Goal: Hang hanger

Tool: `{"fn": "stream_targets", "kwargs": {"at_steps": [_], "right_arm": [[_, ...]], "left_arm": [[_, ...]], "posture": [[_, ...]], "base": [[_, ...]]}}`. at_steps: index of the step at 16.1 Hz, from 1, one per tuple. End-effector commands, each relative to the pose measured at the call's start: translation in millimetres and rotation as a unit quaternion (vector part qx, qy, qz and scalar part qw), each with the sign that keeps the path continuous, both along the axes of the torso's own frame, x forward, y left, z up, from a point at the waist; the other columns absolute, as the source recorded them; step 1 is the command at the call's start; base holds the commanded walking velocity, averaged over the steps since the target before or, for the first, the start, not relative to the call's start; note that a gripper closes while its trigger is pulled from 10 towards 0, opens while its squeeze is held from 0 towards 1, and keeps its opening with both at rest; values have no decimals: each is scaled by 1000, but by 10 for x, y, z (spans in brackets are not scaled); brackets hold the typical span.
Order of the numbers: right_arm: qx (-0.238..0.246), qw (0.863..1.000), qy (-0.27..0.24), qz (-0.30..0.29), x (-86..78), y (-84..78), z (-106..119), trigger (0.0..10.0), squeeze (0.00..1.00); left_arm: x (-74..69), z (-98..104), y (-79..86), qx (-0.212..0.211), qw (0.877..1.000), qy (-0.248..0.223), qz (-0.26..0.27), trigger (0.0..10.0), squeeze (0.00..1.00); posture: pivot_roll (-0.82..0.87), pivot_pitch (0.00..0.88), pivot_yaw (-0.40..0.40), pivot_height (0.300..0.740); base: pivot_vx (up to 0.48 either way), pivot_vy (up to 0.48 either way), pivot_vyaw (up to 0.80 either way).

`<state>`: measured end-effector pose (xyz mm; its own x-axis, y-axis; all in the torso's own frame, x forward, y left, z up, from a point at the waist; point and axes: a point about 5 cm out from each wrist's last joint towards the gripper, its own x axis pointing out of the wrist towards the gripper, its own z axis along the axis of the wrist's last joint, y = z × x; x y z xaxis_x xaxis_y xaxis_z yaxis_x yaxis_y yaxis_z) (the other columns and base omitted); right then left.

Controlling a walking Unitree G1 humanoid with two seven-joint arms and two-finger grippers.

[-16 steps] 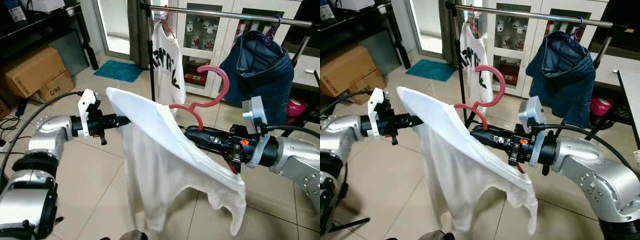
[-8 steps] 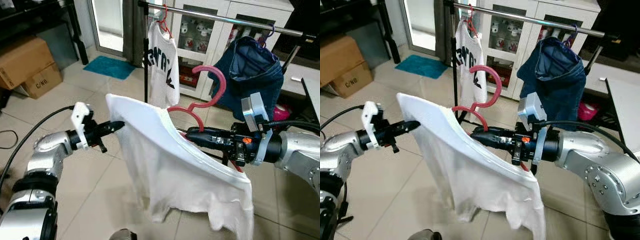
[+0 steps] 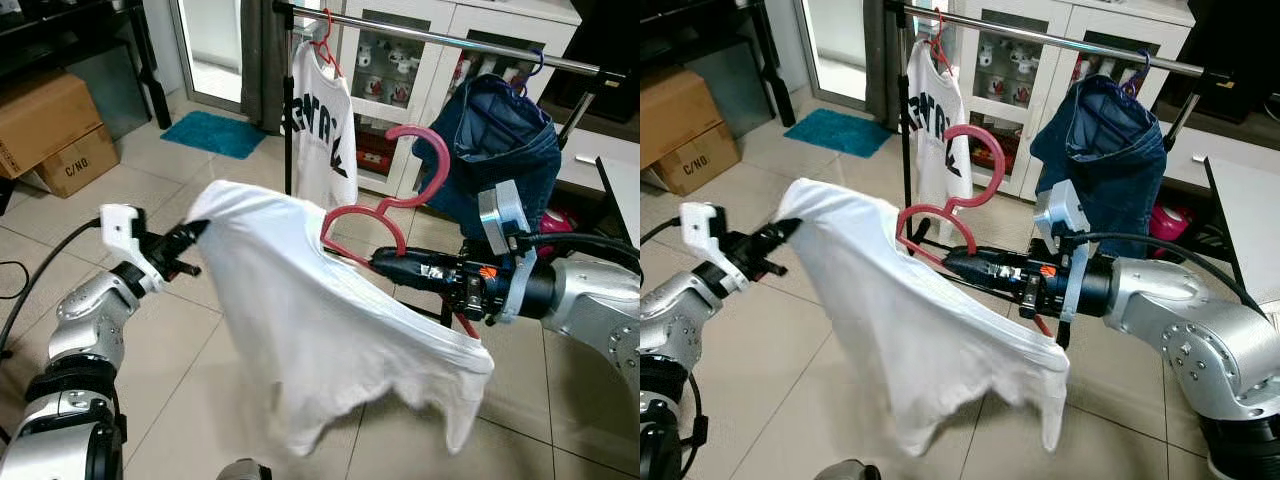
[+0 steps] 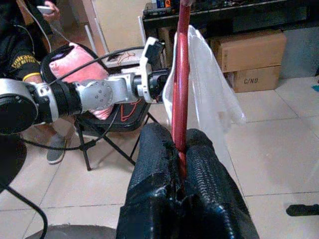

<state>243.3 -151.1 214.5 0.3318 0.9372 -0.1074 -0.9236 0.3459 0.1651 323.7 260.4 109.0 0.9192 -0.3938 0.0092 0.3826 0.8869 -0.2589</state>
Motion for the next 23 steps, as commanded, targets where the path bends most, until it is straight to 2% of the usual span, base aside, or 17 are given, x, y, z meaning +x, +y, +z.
{"fn": "stream_targets", "kwargs": {"at_steps": [1, 4, 5, 6, 7, 8, 10, 11, 12, 14, 17, 18, 19, 23], "right_arm": [[3, 1000, -12, -10, 26, -23, 51, 10000, 0], [5, 1000, -12, -19, 43, -30, 44, 10000, 0], [8, 1000, -14, -26, 53, -39, 40, 10000, 0], [10, 999, -14, -32, 59, -46, 35, 10000, 0], [11, 999, -15, -34, 61, -46, 30, 10000, 0], [11, 999, -15, -36, 62, -40, 20, 10000, 0], [7, 999, -18, -39, 69, -26, 3, 10000, 0], [3, 999, -20, -43, 76, -25, -3, 10000, 0], [-7, 998, -25, -59, 106, -31, -13, 10000, 0], [-31, 994, -37, -96, 174, -61, -38, 10000, 0], [-73, 982, -40, -171, 284, -167, -128, 10000, 0], [-75, 981, -42, -172, 285, -169, -131, 10000, 0], [-80, 982, -43, -168, 278, -161, -141, 10000, 0], [-86, 985, -59, -137, 249, -74, -136, 10000, 0]], "left_arm": [[4, -40, 36, -31, 998, 16, 48, 0, 0], [21, -93, 16, -52, 994, 32, 91, 0, 0], [22, -127, 8, -61, 990, 41, 119, 0, 0], [20, -141, -29, -50, 990, 43, 121, 0, 0], [20, -130, -111, -32, 994, 39, 93, 0, 0], [18, -91, -218, 13, 998, 28, 45, 10000, 0], [-7, -3, -330, 48, 998, 6, -28, 10000, 0], [-11, 10, -320, 65, 997, 3, -36, 10000, 827], [-23, 31, -271, 91, 995, 3, -51, 10000, 1000], [-65, 28, -174, 144, 986, 16, -84, 10000, 1000], [-192, 67, 70, 235, 959, 51, -148, 10000, 1000], [-204, 89, 85, 241, 956, 51, -160, 10000, 1000], [-185, 211, 89, 242, 952, 37, -184, 10000, 1000], [-20, 615, 10, 253, 939, -25, -233, 10000, 1000]], "posture": [[-166, 0, -32, 740], [-165, 0, -25, 740], [-164, 0, -19, 740], [-160, 0, -16, 740], [-156, 0, -14, 740], [-153, 0, -10, 740], [-149, 0, -2, 740], [-147, 0, 2, 740], [-146, 0, 8, 740], [-144, 0, 21, 740], [-140, 0, 44, 740], [-140, 0, 44, 740], [-133, 0, 46, 740], [-131, 0, 52, 740]], "base": [[0, 0, 0], [0, 0, 0], [0, 0, 0], [0, 0, 0], [0, 0, 0], [0, 0, 0], [0, 0, 0], [0, 0, 0], [0, 0, 0], [0, 0, 0], [0, 0, 0], [0, 0, 0], [0, 0, 0], [0, 0, 0]]}}
